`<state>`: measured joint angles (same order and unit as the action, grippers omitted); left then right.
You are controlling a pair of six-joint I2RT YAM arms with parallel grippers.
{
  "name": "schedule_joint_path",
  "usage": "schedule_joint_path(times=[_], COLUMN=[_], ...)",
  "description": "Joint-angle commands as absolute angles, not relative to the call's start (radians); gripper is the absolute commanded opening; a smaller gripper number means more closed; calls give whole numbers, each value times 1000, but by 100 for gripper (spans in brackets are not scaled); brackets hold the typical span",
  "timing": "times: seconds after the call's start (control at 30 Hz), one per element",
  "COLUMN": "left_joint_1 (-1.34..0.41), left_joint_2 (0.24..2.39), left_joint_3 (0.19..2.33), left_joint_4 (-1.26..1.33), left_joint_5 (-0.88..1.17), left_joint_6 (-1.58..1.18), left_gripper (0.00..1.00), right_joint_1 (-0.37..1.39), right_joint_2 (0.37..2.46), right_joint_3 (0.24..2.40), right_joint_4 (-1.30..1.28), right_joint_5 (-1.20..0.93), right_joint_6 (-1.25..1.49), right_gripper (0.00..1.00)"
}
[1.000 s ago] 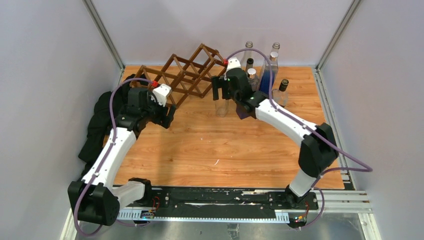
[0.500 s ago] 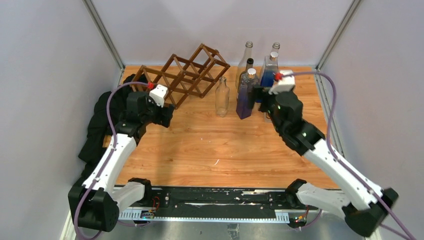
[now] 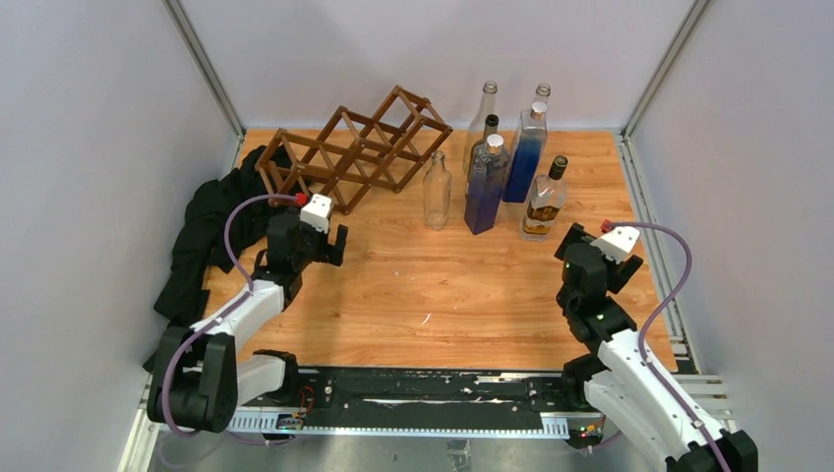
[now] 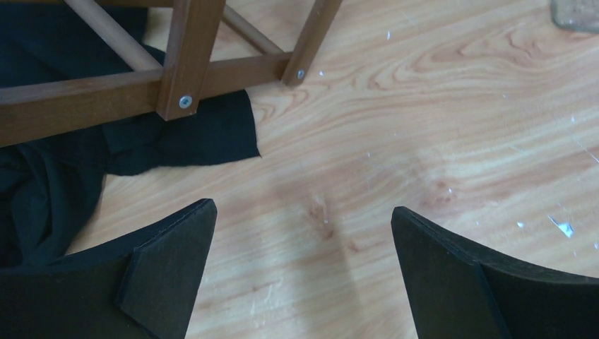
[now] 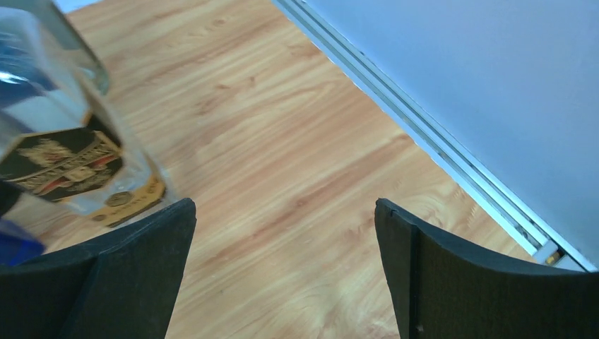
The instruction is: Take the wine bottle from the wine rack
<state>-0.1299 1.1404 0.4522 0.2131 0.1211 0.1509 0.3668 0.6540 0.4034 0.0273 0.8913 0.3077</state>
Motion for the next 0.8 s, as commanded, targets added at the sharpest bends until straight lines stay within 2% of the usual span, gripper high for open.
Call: schedule_joint_path(times=[0.0,0.17,0.33,0.47,0.57,0.67,0.77], left_joint_1=[-121,-120,-94,-82,-82,-81,-78], left_joint_2=[1198,1271,1319,1319,1383,1335,1367], left_joint_3=[380,320,315,197,122,170,167], left_joint_4=[530,763,810,994,1234,1072,1118], left_joint_5=[77,3,-47,-27,-6,-24,-29], left_joint_6=[134,158,121,121,119,120,107], left_gripper=[100,100,100,100,100,100,100], right_joint_1=[313,275,243,208,177,169,169], right_joint_2=[694,750,869,989,1056,1171,1268], right_joint_3=[302,175,141,105,100,81,75], right_joint_4=[220,523,654,876,959,1070,1207], right_joint_5=[965,975,945,855,782,709,596], right_joint_6=[348,241,212,65,41,15,-82], right_gripper=[100,100,100,100,100,100,100])
